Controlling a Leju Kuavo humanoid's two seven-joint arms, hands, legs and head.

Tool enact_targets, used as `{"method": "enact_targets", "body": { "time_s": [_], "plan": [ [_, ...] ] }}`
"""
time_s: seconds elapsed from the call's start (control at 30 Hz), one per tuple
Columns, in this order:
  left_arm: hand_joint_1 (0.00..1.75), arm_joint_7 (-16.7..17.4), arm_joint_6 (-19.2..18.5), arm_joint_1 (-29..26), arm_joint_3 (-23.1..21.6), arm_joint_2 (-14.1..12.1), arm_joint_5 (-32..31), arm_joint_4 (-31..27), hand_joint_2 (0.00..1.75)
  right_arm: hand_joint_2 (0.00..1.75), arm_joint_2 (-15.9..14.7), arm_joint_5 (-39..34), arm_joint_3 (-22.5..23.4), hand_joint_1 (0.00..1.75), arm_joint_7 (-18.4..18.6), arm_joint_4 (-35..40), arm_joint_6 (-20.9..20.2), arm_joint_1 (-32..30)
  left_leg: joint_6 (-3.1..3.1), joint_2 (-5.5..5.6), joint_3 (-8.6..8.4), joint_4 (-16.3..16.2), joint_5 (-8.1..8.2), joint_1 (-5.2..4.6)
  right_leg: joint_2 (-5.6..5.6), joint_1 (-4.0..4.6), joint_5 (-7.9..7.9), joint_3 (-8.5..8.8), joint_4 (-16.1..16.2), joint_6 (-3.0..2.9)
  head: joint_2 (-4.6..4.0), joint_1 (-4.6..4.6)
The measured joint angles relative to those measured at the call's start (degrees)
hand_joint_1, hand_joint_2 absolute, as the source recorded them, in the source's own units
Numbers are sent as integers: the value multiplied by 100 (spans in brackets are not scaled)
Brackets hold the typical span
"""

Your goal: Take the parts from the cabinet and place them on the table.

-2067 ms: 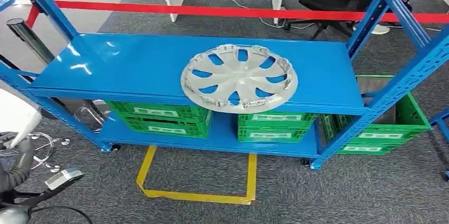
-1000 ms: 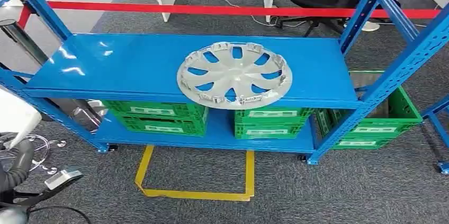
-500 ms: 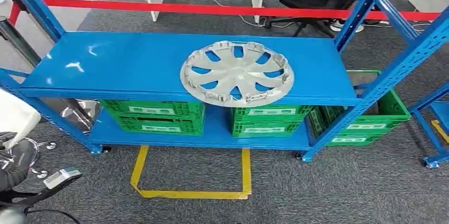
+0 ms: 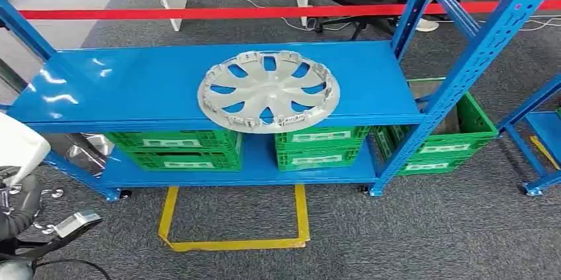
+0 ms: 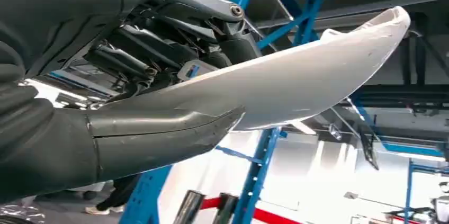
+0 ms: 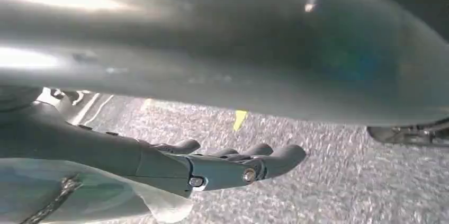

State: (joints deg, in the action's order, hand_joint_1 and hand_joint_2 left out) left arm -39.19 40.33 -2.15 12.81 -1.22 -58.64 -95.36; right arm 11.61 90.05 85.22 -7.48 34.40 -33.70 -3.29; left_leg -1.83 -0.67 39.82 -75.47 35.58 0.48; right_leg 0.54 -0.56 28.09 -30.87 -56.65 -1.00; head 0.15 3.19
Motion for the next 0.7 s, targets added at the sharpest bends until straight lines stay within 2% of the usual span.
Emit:
{"method": "enact_targets", "body": {
  "time_s": [0.03,0.07,0.13,0.17,0.2,0.23,0.27,0.3,0.4,0.5,0.57,0.7],
  "plan": [
    [175,0,0,-1,0,0,0,2,175,0,0,0,0,0,0,-4,0,-1,-2,0,-9,28,-94,3,29,-1,0,6,-1,1,0,0],
    [175,0,0,2,0,0,2,2,175,0,0,0,0,0,0,-11,-2,1,2,1,-135,310,-312,8,66,-2,2,11,-2,2,0,-4],
    [175,0,0,6,0,-8,2,2,175,0,0,0,0,0,-9,-17,-6,2,31,48,-633,1389,-873,19,137,-3,10,36,-9,17,0,-2],
    [175,0,0,11,0,-15,2,2,175,0,-2,0,0,0,-9,-17,-4,4,56,156,-799,1737,-896,24,157,6,16,32,-12,32,0,0],
    [175,2,0,14,-2,-17,4,2,175,0,-4,0,0,0,-9,-15,-4,10,75,155,-828,1857,-865,16,190,40,29,-7,-51,65,0,0],
    [175,22,0,12,-2,-26,9,7,175,0,-4,-2,0,0,-11,-17,-4,5,89,147,-803,1836,-875,10,197,34,13,-34,-40,95,0,11],
    [175,66,0,7,-7,-26,18,7,175,0,-18,-2,0,0,-13,-17,-4,-4,70,144,-800,1862,-886,21,198,40,48,-47,-56,3,0,7],
    [175,110,0,6,-11,-33,20,11,175,0,-17,0,0,0,-9,-17,-4,-16,71,147,-801,1862,-886,12,194,37,35,-72,-48,-2,0,13],
    [175,264,0,10,-18,-65,46,11,175,0,-17,0,0,0,-9,-33,-2,-4,122,148,-800,1862,-881,-4,189,26,17,-83,-3,31,0,9],
    [175,328,0,12,-28,-90,52,11,175,0,-17,0,0,0,-7,-37,15,-5,140,147,-789,1855,-886,-19,191,8,-5,-76,11,72,0,11],
    [175,330,0,12,-28,-101,52,11,175,0,-17,0,0,0,-7,-39,15,-5,154,146,-777,1851,-895,-32,191,-7,-23,-34,12,131,0,9],
    [175,337,0,13,-35,-122,55,11,175,0,-17,0,0,0,-7,-41,13,-3,161,146,-774,1848,-899,-33,190,-9,-20,-40,12,139,0,7]
  ]
}}
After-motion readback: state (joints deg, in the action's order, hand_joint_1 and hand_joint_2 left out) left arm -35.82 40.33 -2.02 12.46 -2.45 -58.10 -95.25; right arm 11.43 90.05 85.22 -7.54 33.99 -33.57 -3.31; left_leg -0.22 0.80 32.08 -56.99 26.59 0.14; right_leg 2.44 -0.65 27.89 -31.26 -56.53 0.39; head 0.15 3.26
